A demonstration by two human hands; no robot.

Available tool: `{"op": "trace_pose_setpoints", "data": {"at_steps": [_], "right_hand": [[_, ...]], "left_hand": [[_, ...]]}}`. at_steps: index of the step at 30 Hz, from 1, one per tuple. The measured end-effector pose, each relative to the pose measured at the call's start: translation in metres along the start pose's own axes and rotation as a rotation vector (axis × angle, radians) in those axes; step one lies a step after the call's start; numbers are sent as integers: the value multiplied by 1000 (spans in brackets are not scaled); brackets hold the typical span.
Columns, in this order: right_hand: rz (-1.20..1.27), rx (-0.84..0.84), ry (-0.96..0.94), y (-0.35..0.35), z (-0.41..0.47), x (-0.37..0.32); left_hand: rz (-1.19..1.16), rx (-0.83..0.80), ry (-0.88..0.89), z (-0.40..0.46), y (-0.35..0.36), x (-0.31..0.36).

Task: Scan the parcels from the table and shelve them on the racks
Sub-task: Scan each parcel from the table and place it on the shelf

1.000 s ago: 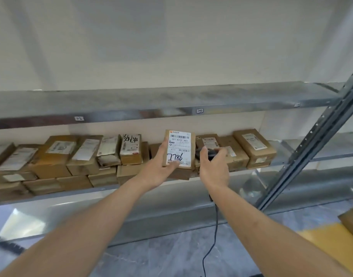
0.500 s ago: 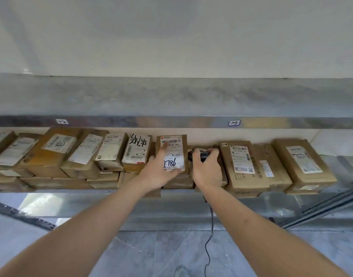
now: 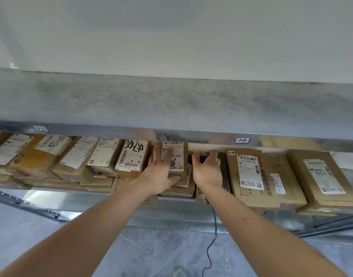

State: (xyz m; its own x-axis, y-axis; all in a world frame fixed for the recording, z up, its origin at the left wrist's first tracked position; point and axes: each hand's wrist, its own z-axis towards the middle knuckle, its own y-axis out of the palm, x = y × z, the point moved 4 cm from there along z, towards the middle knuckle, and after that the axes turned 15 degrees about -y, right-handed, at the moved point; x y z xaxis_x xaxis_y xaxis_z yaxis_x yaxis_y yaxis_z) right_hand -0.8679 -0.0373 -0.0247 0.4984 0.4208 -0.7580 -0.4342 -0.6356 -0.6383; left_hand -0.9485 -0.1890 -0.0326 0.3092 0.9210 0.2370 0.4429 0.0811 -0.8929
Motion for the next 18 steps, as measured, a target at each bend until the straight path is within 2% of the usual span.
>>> {"op": "trace_pose_setpoints", "data": {"at_steps": [3,5,14,18], "right_hand": [[13,12,-1,1,-1,1],[30,27,-12,-1,-4,0],[57,129,-23,-17,-32,-2],[85,217,-1,-27,-54,-10]], "left_hand": [[193,159,162,-2,-5,7],[239,185,244,-4,-4,10],[235,162,254,-12,-7,17],[237,202,339,-20,-22,22]]}}
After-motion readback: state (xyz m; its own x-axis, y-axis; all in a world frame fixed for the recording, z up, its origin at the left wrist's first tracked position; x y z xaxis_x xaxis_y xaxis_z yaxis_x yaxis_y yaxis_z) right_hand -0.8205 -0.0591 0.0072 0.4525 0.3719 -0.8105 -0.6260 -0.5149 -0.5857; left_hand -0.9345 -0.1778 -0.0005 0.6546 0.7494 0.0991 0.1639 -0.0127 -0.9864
